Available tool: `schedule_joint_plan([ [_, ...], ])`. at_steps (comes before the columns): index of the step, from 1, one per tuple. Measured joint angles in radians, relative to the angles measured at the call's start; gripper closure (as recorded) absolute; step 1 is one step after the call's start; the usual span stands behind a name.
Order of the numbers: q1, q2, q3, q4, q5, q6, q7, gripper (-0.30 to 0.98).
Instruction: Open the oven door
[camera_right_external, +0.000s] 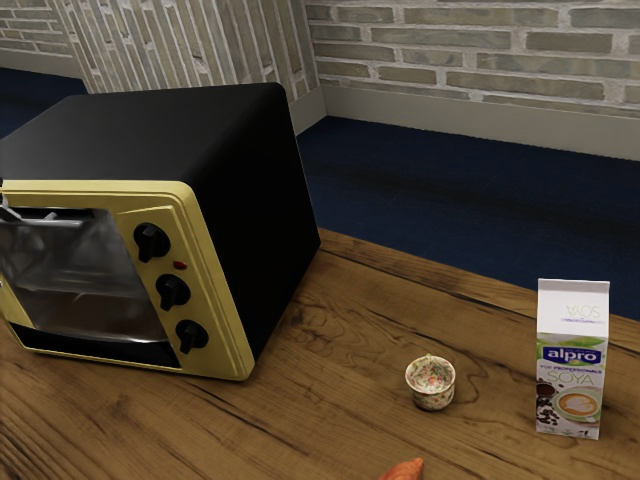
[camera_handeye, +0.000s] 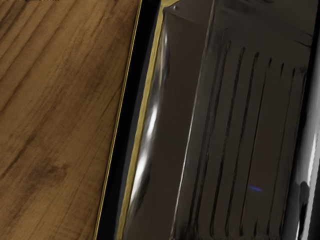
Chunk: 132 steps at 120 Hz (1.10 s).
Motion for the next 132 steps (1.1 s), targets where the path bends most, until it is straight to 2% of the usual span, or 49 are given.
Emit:
schedule_joint_plan([
  [31,0.002,0.006,0.0,0.001,0.008,0.041,0.119,0.0],
  [61,0.049,0.015,0.0,0.002,0.006,0.059,0.199,0.0],
  [132,0.05,0.06,-0.002,-0.005,-0.003,0.107,0.3,0.0],
])
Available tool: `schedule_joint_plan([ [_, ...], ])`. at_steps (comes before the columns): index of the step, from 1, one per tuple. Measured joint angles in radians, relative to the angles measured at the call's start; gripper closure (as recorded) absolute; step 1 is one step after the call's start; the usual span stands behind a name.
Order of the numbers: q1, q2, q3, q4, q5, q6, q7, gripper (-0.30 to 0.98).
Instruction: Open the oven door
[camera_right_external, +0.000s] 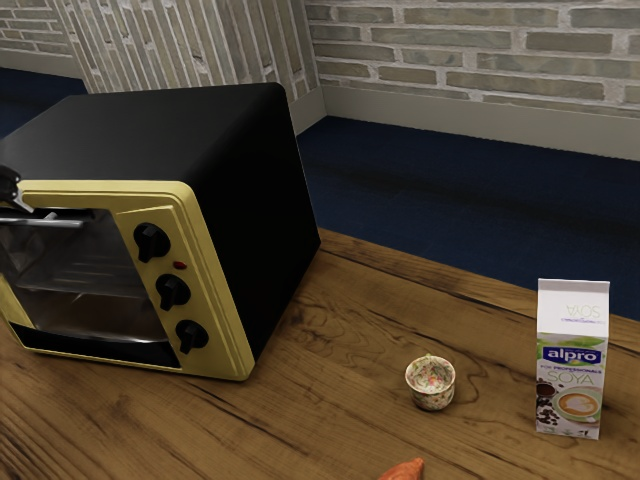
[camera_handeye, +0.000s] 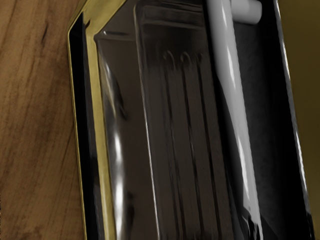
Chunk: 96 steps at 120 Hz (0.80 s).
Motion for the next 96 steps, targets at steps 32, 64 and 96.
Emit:
schedule_joint_plan([
  [32,-0.004,0.009,0.002,-0.014,-0.002,0.008,0.018,0.0],
  [64,0.001,0.008,0.003,-0.047,-0.014,0.014,0.029,0.0],
  [96,0.038,-0.113,0.018,-0.165,-0.009,0.018,0.036,0.0],
])
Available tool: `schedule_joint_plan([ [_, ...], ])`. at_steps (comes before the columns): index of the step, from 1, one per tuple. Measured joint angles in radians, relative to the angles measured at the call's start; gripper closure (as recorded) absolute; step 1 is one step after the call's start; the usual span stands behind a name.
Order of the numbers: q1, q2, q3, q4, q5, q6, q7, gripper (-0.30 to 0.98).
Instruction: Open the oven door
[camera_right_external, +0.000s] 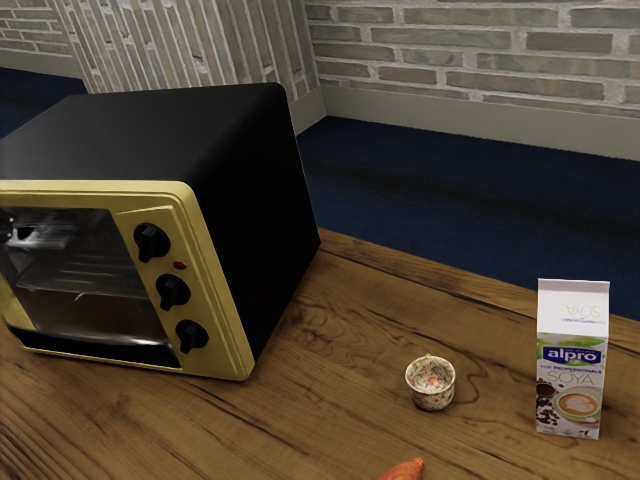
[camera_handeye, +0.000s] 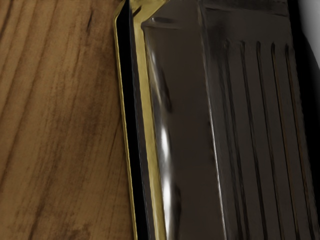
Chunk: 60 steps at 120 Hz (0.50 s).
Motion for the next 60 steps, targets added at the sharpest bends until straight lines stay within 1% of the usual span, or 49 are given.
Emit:
schedule_joint_plan([
  [17,0.002,-0.114,0.055,-0.086,0.014,0.0,0.002,0.0],
  [38,0.01,-0.276,0.155,-0.202,0.071,-0.001,0.0,0.0],
  [48,0.044,-0.359,0.169,-0.246,0.089,-0.002,-0.001,0.0],
  [60,0.119,-0.52,0.194,-0.311,0.11,-0.015,-0.003,0.0],
])
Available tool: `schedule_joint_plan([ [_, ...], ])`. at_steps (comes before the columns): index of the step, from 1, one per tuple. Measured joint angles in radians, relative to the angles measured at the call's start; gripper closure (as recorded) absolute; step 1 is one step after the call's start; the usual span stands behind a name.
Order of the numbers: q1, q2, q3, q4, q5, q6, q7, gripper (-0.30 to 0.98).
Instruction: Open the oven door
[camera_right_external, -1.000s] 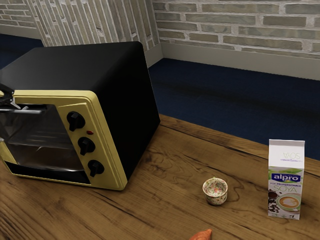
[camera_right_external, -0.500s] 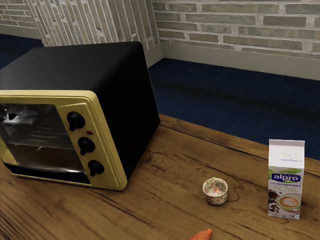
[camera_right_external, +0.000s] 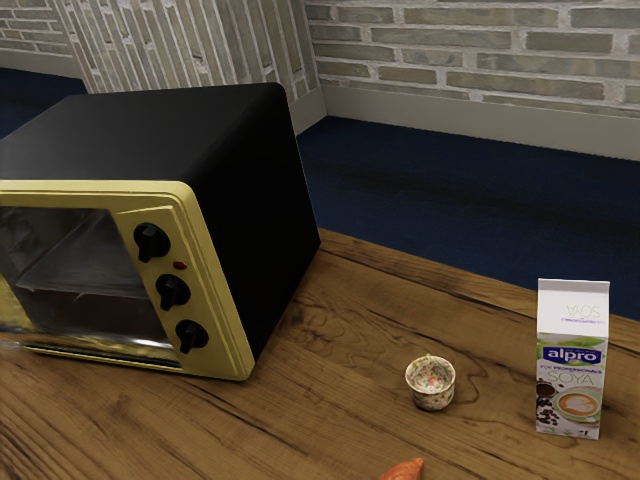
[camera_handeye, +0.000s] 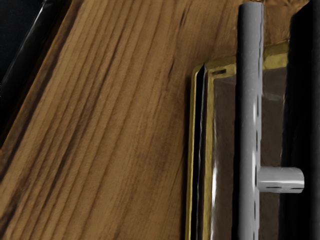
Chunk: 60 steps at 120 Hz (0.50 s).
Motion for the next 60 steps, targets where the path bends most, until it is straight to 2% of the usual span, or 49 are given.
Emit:
schedule_joint_plan([
  [8,0.031,-0.037,-0.008,0.003,0.01,-0.02,0.0,0.0],
  [14,-0.013,0.043,-0.127,0.114,-0.016,-0.055,-0.013,0.0],
  [20,-0.124,0.212,-0.306,0.363,-0.083,-0.132,-0.057,0.0],
  [25,-0.248,0.378,-0.417,0.594,-0.136,-0.203,-0.112,0.0],
  [31,-0.426,0.606,-0.485,0.843,-0.184,-0.28,-0.193,0.01],
  [36,-0.551,0.777,-0.508,0.971,-0.211,-0.333,-0.26,0.0],
  [45,-0.653,0.955,-0.524,1.03,-0.24,-0.403,-0.369,0.0],
  [60,-0.687,1.046,-0.496,0.96,-0.272,-0.458,-0.524,0.0],
])
